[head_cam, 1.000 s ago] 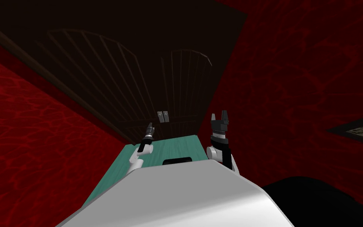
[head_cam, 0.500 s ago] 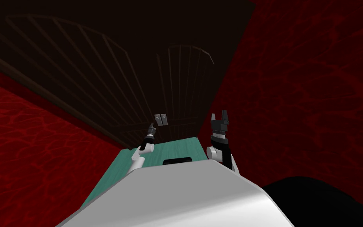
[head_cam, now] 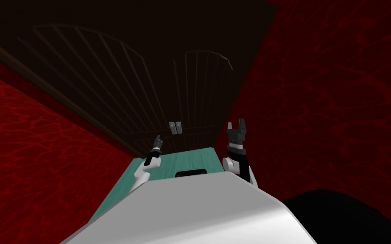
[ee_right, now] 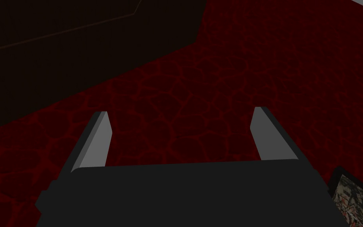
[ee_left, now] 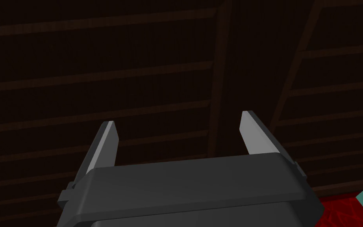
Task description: Pull the door open
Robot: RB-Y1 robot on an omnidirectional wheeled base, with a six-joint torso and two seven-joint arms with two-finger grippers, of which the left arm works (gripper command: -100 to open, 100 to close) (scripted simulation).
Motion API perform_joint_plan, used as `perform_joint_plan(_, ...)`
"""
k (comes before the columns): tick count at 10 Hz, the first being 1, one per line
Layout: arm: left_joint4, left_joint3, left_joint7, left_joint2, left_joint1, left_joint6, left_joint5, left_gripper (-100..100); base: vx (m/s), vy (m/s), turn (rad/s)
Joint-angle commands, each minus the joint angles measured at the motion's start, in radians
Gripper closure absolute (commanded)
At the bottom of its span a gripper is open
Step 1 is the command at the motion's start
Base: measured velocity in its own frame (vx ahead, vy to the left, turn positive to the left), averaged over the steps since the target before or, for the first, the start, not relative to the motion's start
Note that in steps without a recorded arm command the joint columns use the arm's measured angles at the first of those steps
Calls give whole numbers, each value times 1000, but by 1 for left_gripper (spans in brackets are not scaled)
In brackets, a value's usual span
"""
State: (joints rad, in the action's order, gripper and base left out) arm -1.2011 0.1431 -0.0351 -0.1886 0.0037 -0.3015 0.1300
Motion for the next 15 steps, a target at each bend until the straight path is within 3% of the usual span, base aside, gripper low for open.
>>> perform_joint_plan(1, 26, 20, -10, -29, 1, -4, 8, -100, -7, 19, 30)
perform_joint_plan(2, 42, 42, -19, -53, 8, -6, 16, -100, 35, 15, 12)
perform_joint_plan(5, 71, 68, -39, -91, 5, -14, 29, -100, 121, 24, -55)
perform_joint_plan(8, 75, 54, -48, -89, -20, -19, 31, -100, 191, 24, -144)
perform_joint_plan(10, 68, 27, -52, -72, -47, -23, 29, -100, 218, -56, -185)
perform_joint_plan(11, 66, 21, -52, -68, -53, -23, 28, -100, 193, -136, -165)
perform_joint_plan(12, 50, 27, -51, -69, -39, -15, 28, -100, 79, -58, -15)
perform_joint_plan(13, 50, 27, -51, -69, -39, -15, 28, 100, -7, 5, 17)
perform_joint_plan(15, 50, 27, -51, -69, -39, -15, 28, 100, -25, 22, -7)
